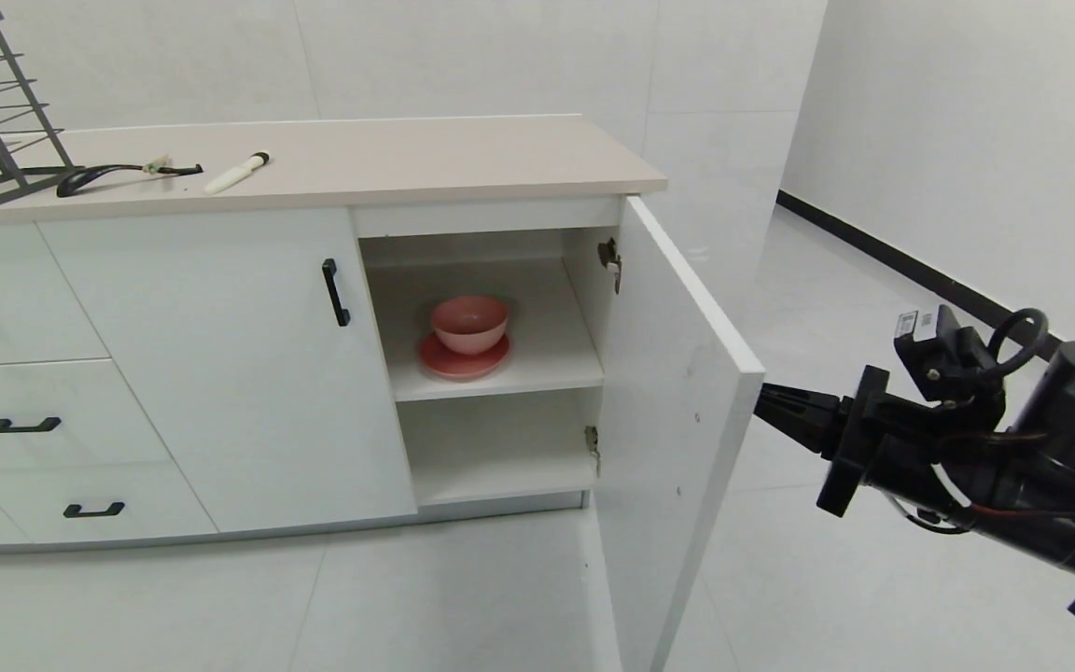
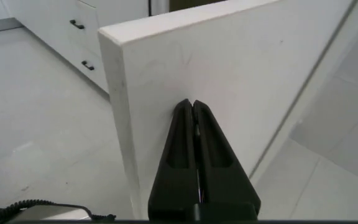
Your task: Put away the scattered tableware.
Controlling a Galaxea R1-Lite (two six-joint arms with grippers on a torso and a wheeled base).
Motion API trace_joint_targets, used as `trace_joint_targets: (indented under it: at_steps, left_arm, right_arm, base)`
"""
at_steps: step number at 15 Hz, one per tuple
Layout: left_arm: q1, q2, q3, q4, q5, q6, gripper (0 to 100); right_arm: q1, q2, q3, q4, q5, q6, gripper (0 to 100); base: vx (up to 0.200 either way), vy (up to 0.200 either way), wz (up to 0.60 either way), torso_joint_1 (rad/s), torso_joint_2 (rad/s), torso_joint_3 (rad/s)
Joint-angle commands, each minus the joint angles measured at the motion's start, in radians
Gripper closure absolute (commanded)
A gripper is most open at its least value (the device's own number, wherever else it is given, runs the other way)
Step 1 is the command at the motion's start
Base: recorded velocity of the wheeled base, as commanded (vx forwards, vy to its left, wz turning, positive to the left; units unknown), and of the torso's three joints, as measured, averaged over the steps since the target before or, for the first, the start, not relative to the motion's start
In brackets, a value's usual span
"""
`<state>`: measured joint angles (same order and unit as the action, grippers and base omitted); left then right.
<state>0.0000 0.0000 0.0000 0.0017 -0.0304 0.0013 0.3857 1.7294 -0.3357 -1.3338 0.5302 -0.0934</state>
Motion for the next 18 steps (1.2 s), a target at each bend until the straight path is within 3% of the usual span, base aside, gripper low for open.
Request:
trace_joint_targets:
  at_steps: [1,12,18]
  left_arm:
    - [0.0,0.0,0.0,0.0,0.0,0.0,0]
    - [0.0,0.0,0.0,0.0,0.0,0.0,0]
    - [0.0,0.0,0.0,-0.002,0.0,-0.018,0]
  right_arm:
    - [0.047,0.047,-0.014,-0.001,-0.001,0.0,100]
    - [0.147,0.236,-0.278,-0.002,-0.045,0.021,100]
    - [0.191,0.349,-0.424,-0.002,-0.049,0.038,100]
  base:
    - [0.0,0.0,0.0,0.0,0.0,0.0]
    - [0.0,0.0,0.0,0.0,0.0,0.0]
    - [0.0,0.0,0.0,0.0,0.0,0.0]
